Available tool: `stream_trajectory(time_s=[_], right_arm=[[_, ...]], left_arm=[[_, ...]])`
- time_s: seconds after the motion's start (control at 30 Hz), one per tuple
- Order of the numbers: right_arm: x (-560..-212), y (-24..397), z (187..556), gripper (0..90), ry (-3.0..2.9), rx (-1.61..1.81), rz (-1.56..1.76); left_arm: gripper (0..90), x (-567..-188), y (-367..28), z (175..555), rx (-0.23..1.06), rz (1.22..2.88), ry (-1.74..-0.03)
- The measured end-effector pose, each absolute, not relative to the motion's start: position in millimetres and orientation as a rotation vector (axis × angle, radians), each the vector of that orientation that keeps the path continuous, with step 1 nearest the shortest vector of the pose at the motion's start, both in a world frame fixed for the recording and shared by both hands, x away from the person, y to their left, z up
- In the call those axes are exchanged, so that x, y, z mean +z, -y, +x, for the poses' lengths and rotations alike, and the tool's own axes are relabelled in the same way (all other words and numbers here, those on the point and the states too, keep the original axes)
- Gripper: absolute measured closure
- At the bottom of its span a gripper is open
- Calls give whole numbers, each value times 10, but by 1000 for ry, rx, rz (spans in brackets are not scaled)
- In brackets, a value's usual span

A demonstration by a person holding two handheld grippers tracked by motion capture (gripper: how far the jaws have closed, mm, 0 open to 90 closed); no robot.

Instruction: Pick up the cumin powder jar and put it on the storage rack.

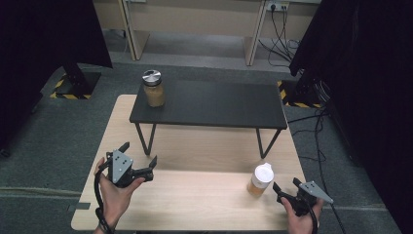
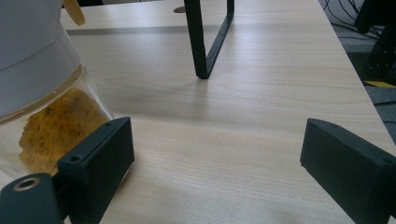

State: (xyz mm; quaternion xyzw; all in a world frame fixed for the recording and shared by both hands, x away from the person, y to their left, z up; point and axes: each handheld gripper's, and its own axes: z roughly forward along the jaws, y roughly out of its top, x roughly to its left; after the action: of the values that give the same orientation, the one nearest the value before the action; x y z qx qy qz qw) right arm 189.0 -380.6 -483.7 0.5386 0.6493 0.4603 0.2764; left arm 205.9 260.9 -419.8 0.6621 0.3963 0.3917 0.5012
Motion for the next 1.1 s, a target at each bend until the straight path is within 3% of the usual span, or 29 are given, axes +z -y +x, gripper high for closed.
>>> stream_trajectory(time_s=[0.33, 1.1], right_arm=[[-4833, 3797, 1892, 100, -1751, 1229, 1439], [-4819, 3781, 1905, 100, -1764, 1214, 1433]], left_arm=[[0, -4554, -2567, 2084, 904, 1666, -1014], [4, -4595, -2522, 2192, 757, 1749, -1117]])
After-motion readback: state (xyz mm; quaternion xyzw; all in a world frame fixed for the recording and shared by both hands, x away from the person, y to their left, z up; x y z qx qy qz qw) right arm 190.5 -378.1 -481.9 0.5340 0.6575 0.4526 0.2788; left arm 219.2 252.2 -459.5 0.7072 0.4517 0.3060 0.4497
